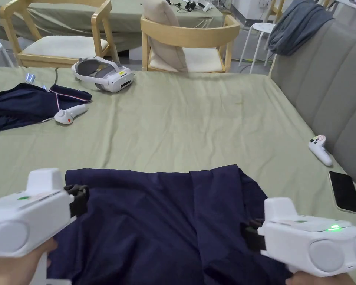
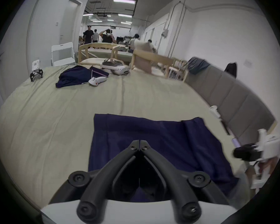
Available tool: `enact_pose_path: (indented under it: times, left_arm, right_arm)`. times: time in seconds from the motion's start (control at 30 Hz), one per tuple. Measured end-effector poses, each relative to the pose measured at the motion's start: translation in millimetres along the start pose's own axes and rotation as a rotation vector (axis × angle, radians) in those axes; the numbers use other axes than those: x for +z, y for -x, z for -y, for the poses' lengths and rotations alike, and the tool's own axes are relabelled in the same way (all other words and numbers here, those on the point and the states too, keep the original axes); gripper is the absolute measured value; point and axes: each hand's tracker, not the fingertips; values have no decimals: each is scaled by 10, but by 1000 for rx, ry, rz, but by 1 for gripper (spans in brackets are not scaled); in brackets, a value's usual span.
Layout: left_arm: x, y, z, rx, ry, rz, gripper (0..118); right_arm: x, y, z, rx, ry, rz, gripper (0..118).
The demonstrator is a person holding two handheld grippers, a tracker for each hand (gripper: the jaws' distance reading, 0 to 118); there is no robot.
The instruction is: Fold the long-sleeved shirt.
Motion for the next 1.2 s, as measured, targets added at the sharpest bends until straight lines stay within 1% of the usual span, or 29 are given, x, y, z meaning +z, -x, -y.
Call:
enact_pose_path:
  times: [0.07, 0.1, 0.13, 0.17, 0.2, 0.23, 0.27, 0.37, 0.4, 0.43, 0.47, 0.5, 0.53, 0.57, 0.6, 0.63, 0.67, 0.7, 0.73, 0.77, 0.8, 0.83, 0.9, 0.93, 0.97, 1.03, 1.13, 1.17, 1.2]
  left_arm:
    - [-405, 109, -203, -1, 33, -22, 6]
    - [-610, 170, -320, 0, 43, -34, 21]
    - [-761, 213, -448, -13, 78, -59, 68]
    - [-884, 238, -512, -23, 76, -80, 102]
    - [-1093, 278, -578, -60, 94, -110, 110]
    - [-1213, 315, -602, -94, 82, -126, 102]
    - [-1436, 391, -653, -88, 116, -126, 99]
    - [-1923, 521, -658, -84, 238, -199, 99]
    - [-1986, 567, -663, -83, 263, -191, 99]
    - [-2090, 595, -647, -79, 289, -174, 96]
    - [-2164, 606, -624, -82, 315, -170, 85]
    - [-2216, 589, -589, -105, 349, -168, 70]
    - [-2148, 533, -554, -115, 381, -165, 64]
    - [-2091, 487, -529, -124, 399, -151, 54]
    - [-2016, 423, -512, -126, 375, -153, 30]
    - [-1962, 421, -549, -141, 347, -142, 15]
    - [-1992, 470, -576, -130, 365, -58, 15]
    - [-1950, 434, -583, -116, 359, -31, 15]
    - [-1890, 402, -601, -152, 321, -111, 15]
    - [-1848, 393, -614, -182, 307, -124, 15]
    - [-1697, 326, -634, -178, 292, -104, 15]
    - [-1643, 333, -655, -162, 281, -99, 15]
    - [-1479, 371, -709, -120, 253, -65, 15]
    - [-1482, 385, -710, -101, 242, -66, 15]
    - [-1431, 412, -712, -99, 230, -64, 15]
    - [-1347, 473, -714, -86, 201, -52, 15]
    - [-1403, 541, -723, -55, 198, -50, 15]
    - [-1413, 566, -722, -49, 204, -50, 15]
    - [-1459, 489, -708, -49, 205, -48, 15]
  right_arm:
    - [1, -21, -48, 28, -1, 39, 1]
    - [-25, -24, -71, 55, 9, 50, 1]
    - [-40, -46, -68, 51, 6, 57, 1]
    - [-50, -68, -64, 44, 4, 61, 1]
    - [-70, -108, -49, 21, 9, 59, 1]
    - [-106, -131, -54, -3, 24, 50, 1]
    - [-132, -155, -36, -17, 35, 41, 1]
    - [-268, -206, -12, -30, 65, 44, 1]
    - [-321, -227, -23, -33, 79, 51, 1]
    - [-369, -249, -51, -33, 93, 62, 1]
    - [-403, -267, -89, -33, 92, 66, 1]
    - [-461, -302, -168, -32, 90, 66, 1]
    - [-512, -336, -276, -32, 86, 68, 1]
    - [-553, -365, -379, -35, 80, 71, 1]
    - [-621, -408, -542, -38, 65, 77, 1]
    - [-677, -431, -723, -36, 51, 73, 1]
    - [-766, -463, -884, -38, 42, 75, 1]
    - [-892, -508, -1074, -41, 38, 73, 1]
    - [-1049, -554, -1260, -41, 39, 68, 1]
    - [-1136, -573, -1408, -44, 44, 72, 1]
    - [-1333, -612, -1599, -38, 87, 89, 4]
    - [-1448, -635, -1684, -35, 111, 101, 24]
    - [-1789, -695, -1880, -47, 164, 136, 76]
    - [-1916, -712, -1945, -55, 191, 151, 91]
    - [-2051, -717, -1997, -61, 225, 166, 86]
    - [-2406, -781, -2051, -60, 309, 189, 68]
    - [-2710, -783, -1974, -92, 441, 184, 56]
    - [-2642, -725, -1874, -70, 482, 174, 44]
    - [-2675, -691, -1800, -28, 520, 164, 35]
